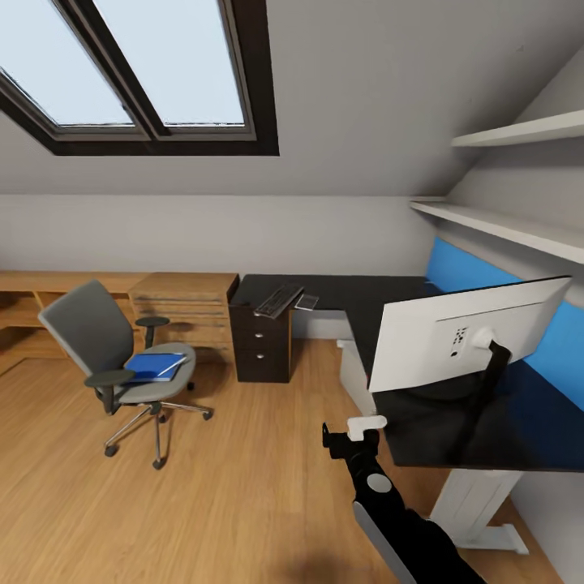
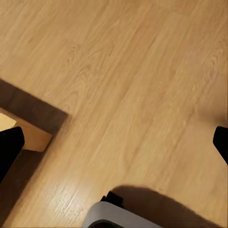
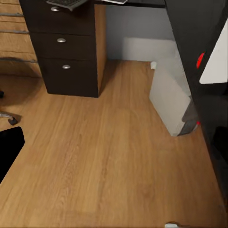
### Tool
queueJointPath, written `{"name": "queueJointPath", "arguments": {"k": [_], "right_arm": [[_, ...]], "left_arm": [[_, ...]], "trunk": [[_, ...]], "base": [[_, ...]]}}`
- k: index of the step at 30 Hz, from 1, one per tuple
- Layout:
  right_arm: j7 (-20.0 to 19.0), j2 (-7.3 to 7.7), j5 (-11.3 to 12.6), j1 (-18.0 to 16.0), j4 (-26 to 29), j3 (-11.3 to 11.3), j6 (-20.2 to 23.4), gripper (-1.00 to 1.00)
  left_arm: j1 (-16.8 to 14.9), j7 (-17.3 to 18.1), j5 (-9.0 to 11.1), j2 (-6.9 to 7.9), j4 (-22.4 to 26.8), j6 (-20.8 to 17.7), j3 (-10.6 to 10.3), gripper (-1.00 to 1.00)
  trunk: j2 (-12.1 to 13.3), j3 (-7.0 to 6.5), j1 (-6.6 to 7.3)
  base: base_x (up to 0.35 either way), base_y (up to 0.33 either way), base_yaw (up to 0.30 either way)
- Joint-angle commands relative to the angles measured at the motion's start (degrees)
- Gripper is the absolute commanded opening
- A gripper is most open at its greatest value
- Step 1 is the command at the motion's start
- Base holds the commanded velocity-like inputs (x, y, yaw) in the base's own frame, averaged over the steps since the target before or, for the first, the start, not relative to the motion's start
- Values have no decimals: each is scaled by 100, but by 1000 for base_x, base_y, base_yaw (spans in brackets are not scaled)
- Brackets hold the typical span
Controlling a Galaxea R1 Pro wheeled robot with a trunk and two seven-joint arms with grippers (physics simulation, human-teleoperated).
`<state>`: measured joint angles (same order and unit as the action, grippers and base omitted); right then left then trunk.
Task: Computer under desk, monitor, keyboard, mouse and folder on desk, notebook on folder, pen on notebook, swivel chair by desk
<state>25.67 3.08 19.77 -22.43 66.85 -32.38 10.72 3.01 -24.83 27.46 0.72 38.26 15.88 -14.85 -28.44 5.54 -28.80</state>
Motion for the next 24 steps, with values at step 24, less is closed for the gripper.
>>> {"name": "queueJointPath", "arguments": {"k": [24], "right_arm": [[142,-24,37,-7,7,-111,34,100]], "left_arm": [[-2,-30,49,7,-3,29,-53,100]], "trunk": [[-10,10,-6]], "base": [[132,55,0]]}}
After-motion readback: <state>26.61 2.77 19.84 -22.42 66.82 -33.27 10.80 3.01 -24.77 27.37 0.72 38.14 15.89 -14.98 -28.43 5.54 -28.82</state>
